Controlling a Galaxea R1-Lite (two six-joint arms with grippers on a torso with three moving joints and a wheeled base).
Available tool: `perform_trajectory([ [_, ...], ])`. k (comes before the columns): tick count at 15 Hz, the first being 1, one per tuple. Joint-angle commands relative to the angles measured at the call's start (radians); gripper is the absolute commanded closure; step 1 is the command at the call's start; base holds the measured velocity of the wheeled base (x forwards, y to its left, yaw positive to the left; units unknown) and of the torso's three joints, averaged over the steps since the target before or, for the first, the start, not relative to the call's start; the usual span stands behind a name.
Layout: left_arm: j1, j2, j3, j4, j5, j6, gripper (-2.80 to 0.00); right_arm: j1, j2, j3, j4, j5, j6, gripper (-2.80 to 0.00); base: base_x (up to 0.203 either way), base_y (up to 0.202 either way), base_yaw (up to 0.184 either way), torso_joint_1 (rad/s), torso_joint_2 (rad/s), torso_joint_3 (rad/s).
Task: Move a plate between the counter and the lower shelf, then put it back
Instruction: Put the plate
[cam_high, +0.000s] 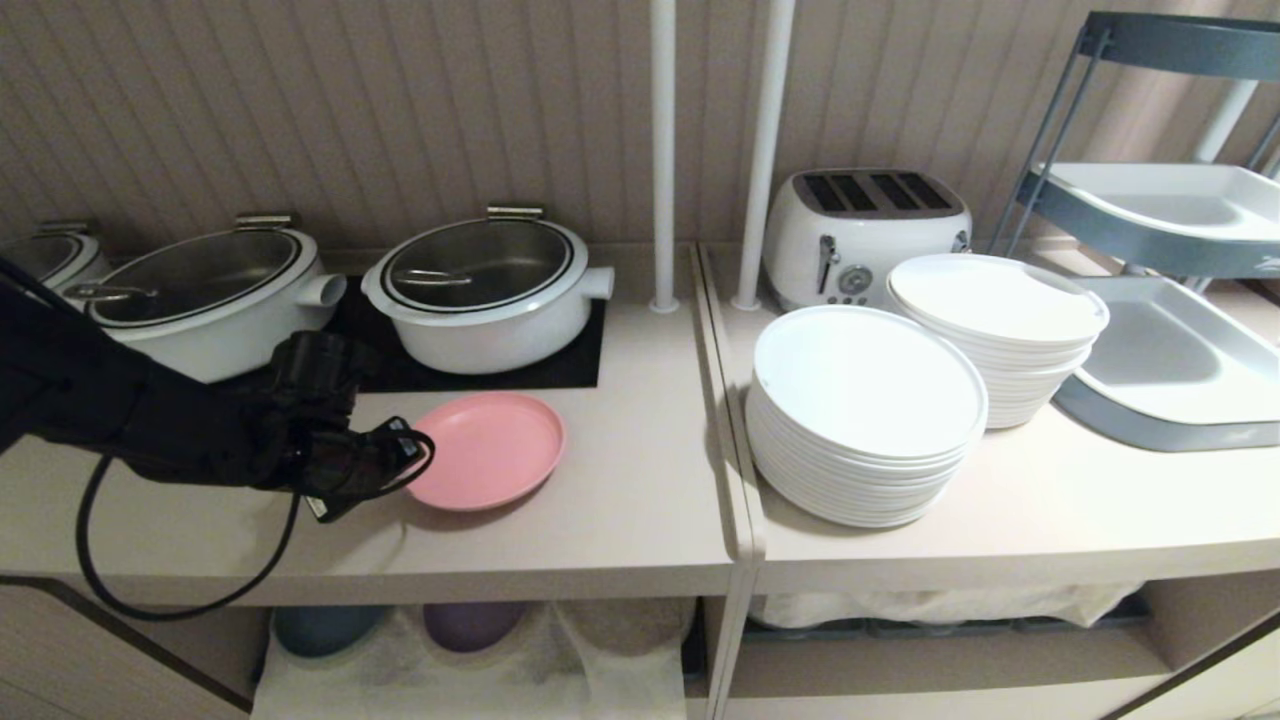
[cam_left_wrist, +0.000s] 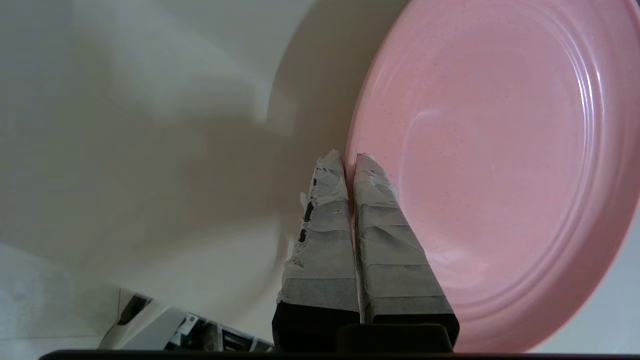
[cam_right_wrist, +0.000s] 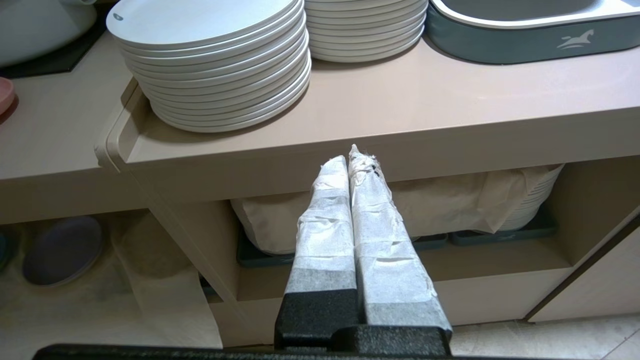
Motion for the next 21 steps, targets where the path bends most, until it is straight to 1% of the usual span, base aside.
perform_trajectory([
  [1, -0.003, 0.017, -0.034, 0.0, 0.001, -0.004, 0.0, 0.0, 0.0, 0.0, 0.001, 0.0, 0.001, 0.0, 0.0, 0.0, 0.0, 0.0, 0.0, 0.0],
  [4, -0.006, 0.031, -0.063, 0.001, -0.001, -0.004, 0.0, 0.0, 0.0, 0.0, -0.001, 0.0, 0.002, 0.0, 0.0, 0.0, 0.0, 0.0, 0.0, 0.0],
  [11, -0.014, 0.03, -0.056, 0.004, 0.001, -0.004, 0.0, 0.0, 0.0, 0.0, 0.001, 0.0, 0.001, 0.0, 0.0, 0.0, 0.0, 0.0, 0.0, 0.0],
  [12, -0.015, 0.028, -0.054, 0.004, 0.0, -0.004, -2.8, 0.0, 0.0, 0.0, 0.0, 0.0, 0.001, 0.0, 0.0, 0.0, 0.0, 0.0, 0.0, 0.0],
  [19, -0.017, 0.018, -0.049, 0.002, 0.007, -0.006, -2.8, 0.0, 0.0, 0.0, -0.001, 0.0, 0.001, 0.0, 0.0, 0.0, 0.0, 0.0, 0.0, 0.0],
  [21, -0.017, 0.001, -0.044, 0.004, 0.01, -0.018, -2.8, 0.0, 0.0, 0.0, -0.001, 0.0, 0.001, 0.0, 0.0, 0.0, 0.0, 0.0, 0.0, 0.0],
])
